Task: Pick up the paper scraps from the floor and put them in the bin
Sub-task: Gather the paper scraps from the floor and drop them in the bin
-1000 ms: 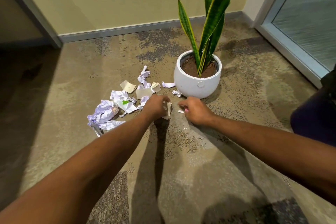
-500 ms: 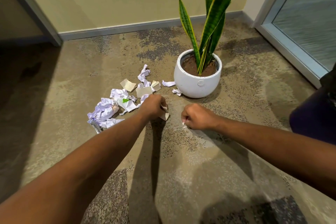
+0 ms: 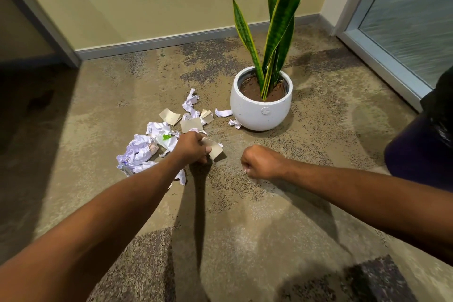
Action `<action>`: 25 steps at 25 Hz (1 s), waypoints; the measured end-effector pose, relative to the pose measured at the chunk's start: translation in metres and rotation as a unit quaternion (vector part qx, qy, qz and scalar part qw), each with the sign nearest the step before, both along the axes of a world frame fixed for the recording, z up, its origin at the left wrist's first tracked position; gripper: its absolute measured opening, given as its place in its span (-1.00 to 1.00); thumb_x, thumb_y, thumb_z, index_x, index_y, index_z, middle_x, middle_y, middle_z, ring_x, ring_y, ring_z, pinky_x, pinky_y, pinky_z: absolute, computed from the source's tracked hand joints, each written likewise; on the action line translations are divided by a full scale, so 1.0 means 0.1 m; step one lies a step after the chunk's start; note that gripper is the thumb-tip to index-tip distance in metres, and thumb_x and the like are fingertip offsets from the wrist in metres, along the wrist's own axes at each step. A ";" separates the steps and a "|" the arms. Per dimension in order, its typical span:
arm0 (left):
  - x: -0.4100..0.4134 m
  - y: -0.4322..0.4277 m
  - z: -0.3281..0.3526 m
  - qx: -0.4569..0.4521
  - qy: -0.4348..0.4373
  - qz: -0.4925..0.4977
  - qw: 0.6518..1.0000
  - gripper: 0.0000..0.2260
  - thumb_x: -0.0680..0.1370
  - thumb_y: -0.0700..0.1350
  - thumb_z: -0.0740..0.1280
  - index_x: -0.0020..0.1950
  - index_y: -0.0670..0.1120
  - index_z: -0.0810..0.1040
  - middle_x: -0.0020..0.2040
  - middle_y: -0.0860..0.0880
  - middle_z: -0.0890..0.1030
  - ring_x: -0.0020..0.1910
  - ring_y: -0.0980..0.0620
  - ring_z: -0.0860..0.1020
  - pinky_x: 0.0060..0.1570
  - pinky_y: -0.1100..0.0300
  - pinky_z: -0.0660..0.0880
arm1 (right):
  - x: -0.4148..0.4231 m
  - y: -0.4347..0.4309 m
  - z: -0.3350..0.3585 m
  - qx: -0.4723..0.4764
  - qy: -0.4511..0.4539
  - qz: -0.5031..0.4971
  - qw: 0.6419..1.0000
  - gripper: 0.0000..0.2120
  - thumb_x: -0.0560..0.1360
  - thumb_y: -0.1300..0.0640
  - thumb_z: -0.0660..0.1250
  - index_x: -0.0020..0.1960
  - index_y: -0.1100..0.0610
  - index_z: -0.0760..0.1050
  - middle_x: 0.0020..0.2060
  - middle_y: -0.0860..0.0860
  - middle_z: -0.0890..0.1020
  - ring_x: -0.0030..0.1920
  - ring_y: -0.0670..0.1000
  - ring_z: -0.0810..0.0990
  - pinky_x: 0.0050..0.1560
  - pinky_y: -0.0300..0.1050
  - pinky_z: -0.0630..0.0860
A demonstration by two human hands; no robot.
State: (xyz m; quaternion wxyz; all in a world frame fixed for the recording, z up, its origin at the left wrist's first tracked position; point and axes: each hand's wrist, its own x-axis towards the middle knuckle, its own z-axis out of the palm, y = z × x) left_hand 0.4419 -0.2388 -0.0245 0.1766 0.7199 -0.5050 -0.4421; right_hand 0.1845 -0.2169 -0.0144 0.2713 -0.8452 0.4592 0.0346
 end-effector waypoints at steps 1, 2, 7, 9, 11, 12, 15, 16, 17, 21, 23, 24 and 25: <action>-0.05 0.01 0.03 0.007 0.023 0.013 1.000 -0.74 0.59 -0.30 0.47 0.24 -0.32 0.55 -0.13 -0.25 0.71 -0.23 -0.15 0.77 -0.17 -0.05 0.73 | -0.01 -0.03 0.05 0.037 -0.033 -0.055 0.997 -0.89 0.51 0.41 0.39 -0.14 0.24 0.60 -0.21 0.06 0.65 -0.24 -0.04 0.66 -0.26 -0.25 0.61; -0.12 0.03 0.06 0.015 0.049 0.025 0.998 -0.73 0.59 -0.29 0.46 0.25 -0.33 0.54 -0.14 -0.26 0.72 -0.28 -0.10 0.76 -0.26 0.05 0.71 | -0.02 -0.07 0.14 0.067 -0.070 -0.102 0.990 -0.89 0.50 0.40 0.43 -0.15 0.24 0.62 -0.22 0.07 0.69 -0.26 -0.03 0.70 -0.28 -0.27 0.62; -0.65 0.06 0.34 0.030 0.233 0.045 0.971 -0.78 0.59 -0.27 0.45 0.22 -0.27 0.61 0.03 -0.28 0.72 -0.20 -0.06 0.74 -0.08 0.00 0.74 | -0.26 -0.32 0.78 0.150 -0.240 -0.289 0.915 -0.94 0.46 0.35 0.57 -0.08 0.28 0.72 -0.24 0.15 0.78 -0.27 0.00 0.78 -0.25 -0.18 0.70; -0.92 0.05 0.57 0.024 0.278 0.041 0.959 -0.83 0.61 -0.26 0.43 0.20 -0.22 0.62 0.04 -0.23 0.73 -0.19 -0.03 0.74 -0.06 0.03 0.74 | -0.41 -0.32 1.06 0.159 -0.301 -0.350 0.873 -0.92 0.44 0.42 0.57 -0.09 0.33 0.70 -0.17 0.25 0.77 -0.23 0.08 0.77 -0.14 -0.05 0.76; -1.23 0.04 0.87 0.009 0.304 0.031 0.952 -0.85 0.63 -0.26 0.40 0.20 -0.19 0.64 0.05 -0.17 0.73 -0.21 0.04 0.73 -0.16 0.13 0.72 | -0.61 -0.24 1.36 0.148 -0.339 -0.386 0.845 -0.91 0.43 0.45 0.54 -0.12 0.32 0.70 -0.12 0.32 0.75 -0.20 0.14 0.74 -0.04 0.02 0.76; -1.39 0.02 1.02 0.003 0.319 0.031 0.947 -0.86 0.64 -0.27 0.40 0.18 -0.17 0.65 0.06 -0.16 0.73 -0.22 0.06 0.73 -0.22 0.19 0.69 | -0.73 -0.20 1.51 0.143 -0.357 -0.403 0.830 -0.90 0.44 0.46 0.53 -0.12 0.31 0.69 -0.09 0.33 0.75 -0.19 0.14 0.73 -0.06 0.00 0.76; -1.95 -0.02 1.55 -0.016 0.351 0.034 0.936 -0.85 0.63 -0.30 0.40 0.20 -0.23 0.63 0.02 -0.18 0.69 -0.30 0.06 0.69 -0.33 0.22 0.68 | -1.17 -0.06 1.99 0.123 -0.409 -0.433 0.794 -0.89 0.46 0.47 0.52 -0.04 0.36 0.68 -0.07 0.32 0.75 -0.24 0.09 0.75 -0.18 -0.11 0.75; -2.15 -0.01 1.73 -0.026 0.357 0.029 0.933 -0.83 0.63 -0.31 0.40 0.21 -0.26 0.61 -0.01 -0.18 0.68 -0.35 0.07 0.68 -0.33 0.22 0.68 | -1.34 -0.03 2.14 0.106 -0.417 -0.437 0.790 -0.89 0.46 0.47 0.52 -0.03 0.37 0.68 -0.10 0.29 0.75 -0.26 0.08 0.76 -0.21 -0.14 0.74; -2.36 0.01 1.89 -0.035 0.361 0.025 0.932 -0.81 0.62 -0.31 0.41 0.23 -0.30 0.60 -0.04 -0.18 0.68 -0.38 0.08 0.68 -0.33 0.24 0.68 | -1.50 0.00 2.30 0.085 -0.422 -0.445 0.786 -0.90 0.45 0.47 0.52 -0.05 0.37 0.67 -0.14 0.26 0.74 -0.28 0.07 0.75 -0.23 -0.15 0.73; -3.30 0.16 2.48 -0.044 0.378 -0.020 0.925 -0.77 0.60 -0.32 0.44 0.24 -0.35 0.60 -0.09 -0.17 0.68 -0.37 0.06 0.68 -0.26 0.21 0.71 | -2.40 0.15 2.82 -0.004 -0.449 -0.478 0.755 -0.85 0.44 0.46 0.50 -0.18 0.25 0.63 -0.23 0.13 0.69 -0.30 0.00 0.72 -0.27 -0.19 0.70; -3.80 0.19 2.67 -0.059 0.378 -0.037 0.923 -0.80 0.58 -0.35 0.45 0.20 -0.34 0.60 -0.06 -0.18 0.67 -0.40 0.08 0.68 -0.22 0.17 0.72 | -2.92 0.21 2.89 -0.023 -0.477 -0.497 0.724 -0.82 0.48 0.44 0.49 -0.18 0.23 0.58 -0.22 0.12 0.66 -0.27 -0.01 0.70 -0.30 -0.23 0.68; -4.04 0.20 2.73 -0.068 0.369 -0.035 0.926 -0.78 0.56 -0.36 0.46 0.20 -0.35 0.58 -0.02 -0.20 0.67 -0.40 0.07 0.69 -0.20 0.14 0.73 | -3.16 0.23 2.88 -0.023 -0.488 -0.510 0.708 -0.82 0.49 0.45 0.48 -0.16 0.22 0.57 -0.21 0.12 0.64 -0.26 -0.01 0.69 -0.33 -0.24 0.67; -4.28 0.20 2.77 -0.074 0.353 -0.027 0.932 -0.73 0.55 -0.36 0.48 0.22 -0.35 0.57 0.04 -0.23 0.67 -0.35 0.03 0.70 -0.14 0.09 0.74 | -3.39 0.26 2.86 -0.018 -0.494 -0.527 0.691 -0.82 0.50 0.46 0.46 -0.13 0.23 0.56 -0.18 0.14 0.63 -0.24 0.00 0.68 -0.35 -0.25 0.66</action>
